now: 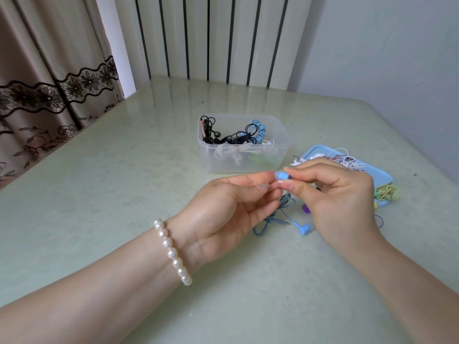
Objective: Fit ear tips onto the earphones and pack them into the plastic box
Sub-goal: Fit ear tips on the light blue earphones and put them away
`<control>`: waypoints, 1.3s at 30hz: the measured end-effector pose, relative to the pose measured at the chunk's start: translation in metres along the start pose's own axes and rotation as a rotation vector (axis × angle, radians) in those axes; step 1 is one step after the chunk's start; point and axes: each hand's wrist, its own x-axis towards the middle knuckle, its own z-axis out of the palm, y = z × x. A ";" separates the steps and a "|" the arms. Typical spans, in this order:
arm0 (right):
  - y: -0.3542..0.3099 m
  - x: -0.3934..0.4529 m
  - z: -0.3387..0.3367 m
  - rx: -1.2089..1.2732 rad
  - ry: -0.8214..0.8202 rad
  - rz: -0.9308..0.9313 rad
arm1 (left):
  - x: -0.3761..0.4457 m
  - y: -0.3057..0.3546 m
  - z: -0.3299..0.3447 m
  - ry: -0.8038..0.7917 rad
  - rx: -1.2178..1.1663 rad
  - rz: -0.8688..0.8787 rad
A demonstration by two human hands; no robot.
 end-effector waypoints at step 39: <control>-0.017 0.026 -0.043 0.172 -0.212 0.481 | 0.014 0.017 -0.019 0.108 0.379 0.174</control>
